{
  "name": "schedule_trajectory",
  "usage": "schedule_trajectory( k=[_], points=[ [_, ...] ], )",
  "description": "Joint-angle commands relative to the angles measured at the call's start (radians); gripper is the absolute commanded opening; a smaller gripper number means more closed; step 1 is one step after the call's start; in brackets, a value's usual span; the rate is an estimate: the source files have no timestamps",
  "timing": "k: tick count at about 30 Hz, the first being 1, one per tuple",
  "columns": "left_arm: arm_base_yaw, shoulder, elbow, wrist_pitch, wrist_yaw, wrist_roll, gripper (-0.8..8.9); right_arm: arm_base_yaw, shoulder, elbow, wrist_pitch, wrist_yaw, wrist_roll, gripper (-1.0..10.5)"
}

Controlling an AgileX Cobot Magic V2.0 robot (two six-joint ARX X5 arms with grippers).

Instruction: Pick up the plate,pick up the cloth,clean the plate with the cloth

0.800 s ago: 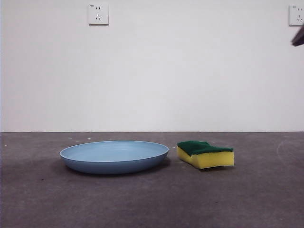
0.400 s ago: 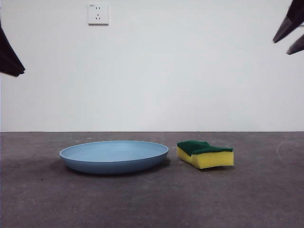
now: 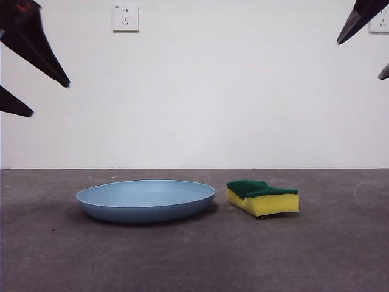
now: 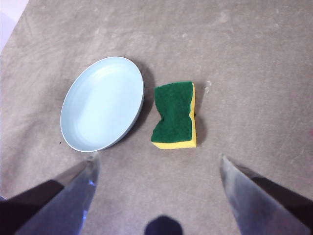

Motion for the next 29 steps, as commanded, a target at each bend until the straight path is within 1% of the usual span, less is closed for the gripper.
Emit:
schedule_trajectory(
  k=[1,8,13,20,24,29],
  points=[
    [-0.013,0.081,0.050,0.012,-0.037,-0.006,3.32,0.002,0.000,0.004,0.002,-0.001,-0.011,4.1],
    [-0.044,0.296,0.187,0.003,-0.085,-0.001,3.32,0.002,0.000,0.004,0.001,-0.001,-0.011,4.1],
    [-0.079,0.428,0.250,-0.003,-0.153,0.043,3.32,0.002,0.000,0.004,0.001,-0.001,-0.011,4.1],
    [-0.105,0.566,0.262,0.013,-0.222,0.046,3.33,0.002,0.000,0.004,0.002,0.000,-0.011,4.1],
    [-0.109,0.634,0.262,0.039,-0.221,0.046,3.33,0.002,0.000,0.004,0.002,0.000,-0.011,4.1],
    [-0.122,0.672,0.262,0.059,-0.223,0.046,3.32,0.002,0.000,0.004,0.002,0.000,-0.011,4.1]
  ],
)
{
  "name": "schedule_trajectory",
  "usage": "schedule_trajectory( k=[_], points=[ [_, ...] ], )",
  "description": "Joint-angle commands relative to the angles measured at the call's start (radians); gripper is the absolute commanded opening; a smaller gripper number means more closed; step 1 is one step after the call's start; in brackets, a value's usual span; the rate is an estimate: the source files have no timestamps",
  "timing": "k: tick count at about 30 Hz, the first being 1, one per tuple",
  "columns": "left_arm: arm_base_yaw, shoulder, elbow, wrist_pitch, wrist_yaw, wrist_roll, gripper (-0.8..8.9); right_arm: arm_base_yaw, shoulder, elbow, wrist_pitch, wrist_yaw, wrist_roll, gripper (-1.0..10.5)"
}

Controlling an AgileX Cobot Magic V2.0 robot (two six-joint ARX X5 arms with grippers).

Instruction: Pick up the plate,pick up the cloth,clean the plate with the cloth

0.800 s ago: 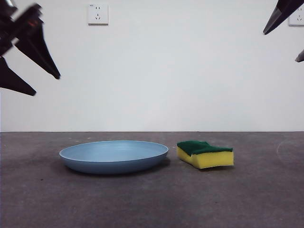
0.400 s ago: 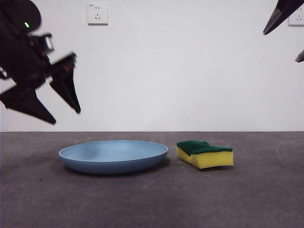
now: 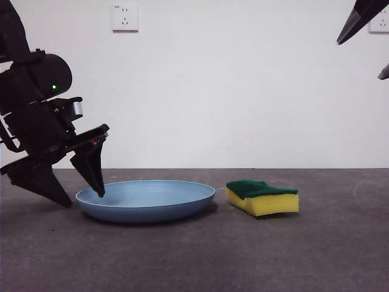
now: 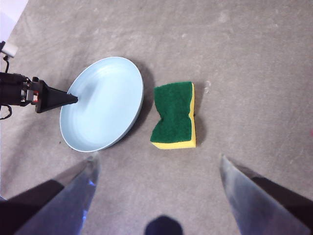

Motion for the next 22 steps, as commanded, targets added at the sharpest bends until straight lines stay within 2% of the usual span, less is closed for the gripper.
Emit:
schedule_trajectory(
  k=[1,3,4,8,9,17,22],
  points=[
    [-0.015,0.026,-0.005,0.016,-0.002,0.010,3.32,0.002,0.000,0.004,0.002,0.000,-0.009,4.1],
    [-0.019,0.029,-0.005,0.026,-0.002,0.010,3.25,0.002,0.000,0.004,0.002,0.000,-0.009,4.1],
    [-0.022,0.030,-0.005,0.027,-0.005,0.010,2.81,0.002,0.000,0.004,0.002,0.000,-0.009,4.1],
    [-0.025,0.030,-0.005,0.027,-0.008,0.025,0.16,0.002,0.000,0.004,0.002,0.000,-0.009,4.1],
    [-0.027,0.030,-0.005,0.027,-0.009,0.038,-0.21,0.002,0.000,0.004,0.002,0.000,-0.009,4.1],
    [-0.027,0.000,-0.005,0.020,-0.058,0.066,-0.08,0.051,0.000,0.005,0.060,0.003,-0.010,4.0],
    [-0.027,-0.110,-0.005,-0.017,-0.079,0.076,-0.08,0.154,0.031,0.010,0.155,0.012,-0.024,2.5]
  ],
)
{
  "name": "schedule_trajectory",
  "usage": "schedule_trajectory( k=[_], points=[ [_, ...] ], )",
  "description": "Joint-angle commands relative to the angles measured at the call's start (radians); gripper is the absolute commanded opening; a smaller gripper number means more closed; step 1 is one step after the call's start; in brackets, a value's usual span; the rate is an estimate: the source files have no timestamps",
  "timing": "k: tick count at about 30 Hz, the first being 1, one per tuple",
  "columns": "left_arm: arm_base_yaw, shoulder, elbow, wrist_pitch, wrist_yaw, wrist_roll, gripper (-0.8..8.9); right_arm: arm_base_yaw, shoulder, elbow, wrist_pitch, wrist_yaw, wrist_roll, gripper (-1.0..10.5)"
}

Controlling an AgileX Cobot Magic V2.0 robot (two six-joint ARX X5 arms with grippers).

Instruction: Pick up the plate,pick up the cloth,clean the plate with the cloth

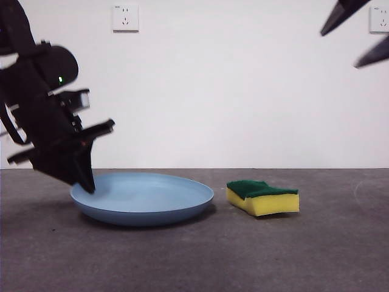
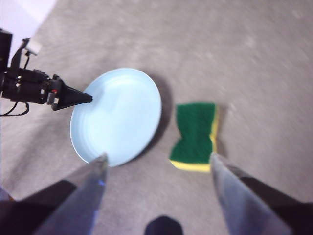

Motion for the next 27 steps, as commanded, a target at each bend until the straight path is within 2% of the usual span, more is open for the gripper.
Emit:
schedule_trajectory(
  k=[1,4,11,16,19,27],
  points=[
    [-0.004,-0.086,-0.006,-0.031,-0.012,0.048,-0.08,0.071,0.039,0.014,0.045,0.031,-0.018,2.5],
    [-0.003,-0.184,-0.006,-0.086,-0.012,0.058,-0.08,0.144,0.102,0.053,0.045,0.148,-0.040,2.5],
    [-0.004,-0.421,-0.006,-0.214,-0.012,0.082,-0.08,0.269,0.320,0.194,0.036,0.335,-0.110,2.6],
    [-0.004,-0.557,-0.006,-0.288,-0.012,0.082,-0.08,0.309,0.500,0.286,0.004,0.427,-0.135,2.7],
    [-0.004,-0.606,-0.006,-0.314,-0.012,0.082,-0.08,0.312,0.583,0.300,0.003,0.449,-0.135,3.6],
    [-0.004,-0.628,-0.006,-0.331,-0.013,0.082,-0.08,0.312,0.796,0.300,0.014,0.446,-0.134,3.4]
  ],
)
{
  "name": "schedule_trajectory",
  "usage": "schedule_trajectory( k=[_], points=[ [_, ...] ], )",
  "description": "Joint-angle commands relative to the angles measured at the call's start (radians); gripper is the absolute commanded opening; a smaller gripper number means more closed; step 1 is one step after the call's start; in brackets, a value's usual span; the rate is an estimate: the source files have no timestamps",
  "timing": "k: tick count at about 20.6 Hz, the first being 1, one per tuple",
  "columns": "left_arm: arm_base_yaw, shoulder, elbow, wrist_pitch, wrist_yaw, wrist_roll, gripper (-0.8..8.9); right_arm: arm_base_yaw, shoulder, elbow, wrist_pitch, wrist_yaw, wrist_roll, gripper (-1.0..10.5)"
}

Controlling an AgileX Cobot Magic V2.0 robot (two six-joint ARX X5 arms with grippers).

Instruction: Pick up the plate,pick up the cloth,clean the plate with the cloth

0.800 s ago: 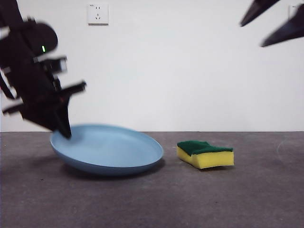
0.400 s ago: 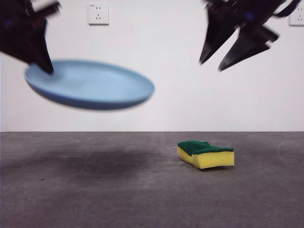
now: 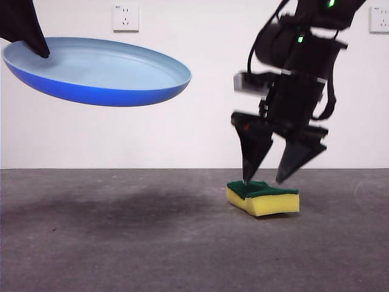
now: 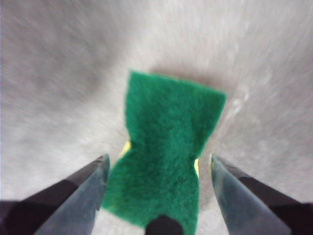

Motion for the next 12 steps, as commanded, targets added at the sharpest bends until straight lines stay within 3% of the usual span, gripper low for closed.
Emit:
schedule_trajectory(
  k=[1,7,10,12],
  points=[
    [-0.004,0.000,-0.005,0.005,0.002,0.004,-0.08,0.005,0.050,-0.001,0.012,0.002,-0.007,3.4],
    [-0.004,0.001,-0.005,0.006,-0.004,0.004,-0.08,0.009,0.097,-0.001,0.013,0.003,-0.005,-0.2],
    [-0.004,0.021,-0.005,0.013,-0.102,0.005,-0.08,0.010,0.077,-0.001,0.009,0.002,-0.003,-0.2],
    [-0.005,0.074,-0.005,0.030,-0.110,0.005,-0.08,0.023,0.026,-0.001,0.003,-0.002,0.014,-0.2]
  ],
)
